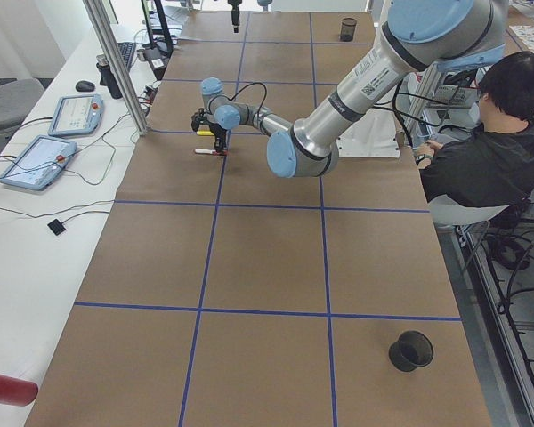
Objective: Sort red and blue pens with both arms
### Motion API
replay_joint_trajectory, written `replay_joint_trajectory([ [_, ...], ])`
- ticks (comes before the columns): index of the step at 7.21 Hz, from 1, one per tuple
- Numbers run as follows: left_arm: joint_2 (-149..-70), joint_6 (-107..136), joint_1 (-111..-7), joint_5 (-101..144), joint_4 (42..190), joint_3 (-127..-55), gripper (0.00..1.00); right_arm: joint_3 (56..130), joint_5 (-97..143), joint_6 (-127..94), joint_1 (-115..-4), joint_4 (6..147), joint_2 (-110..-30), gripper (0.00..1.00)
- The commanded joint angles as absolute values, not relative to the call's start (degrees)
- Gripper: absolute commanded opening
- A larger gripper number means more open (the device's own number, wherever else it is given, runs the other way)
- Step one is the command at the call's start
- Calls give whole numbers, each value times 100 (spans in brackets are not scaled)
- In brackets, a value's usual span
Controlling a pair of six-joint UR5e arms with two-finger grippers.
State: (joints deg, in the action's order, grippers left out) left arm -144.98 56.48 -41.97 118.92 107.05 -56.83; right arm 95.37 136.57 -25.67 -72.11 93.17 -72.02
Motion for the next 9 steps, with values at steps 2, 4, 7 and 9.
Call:
replay_joint_trajectory([
  [2, -14493, 5651, -4201, 11892, 10696, -5687, 9, 9501, 13641, -2566, -7216, 9308, -7198, 99],
  [4, -14493, 5695, -4236, 11900, 10635, -5922, 0, 9501, 13641, -2566, -7216, 9308, -7198, 99],
  [7, -14467, 5836, -4490, 11970, 10503, -6240, 0, 9466, 13614, -2593, -7198, 9290, -7085, 99],
  [9, -14249, 5827, -4937, 12249, 10433, -6406, 0, 9291, 13213, -3395, -6578, 9264, -6533, 99],
])
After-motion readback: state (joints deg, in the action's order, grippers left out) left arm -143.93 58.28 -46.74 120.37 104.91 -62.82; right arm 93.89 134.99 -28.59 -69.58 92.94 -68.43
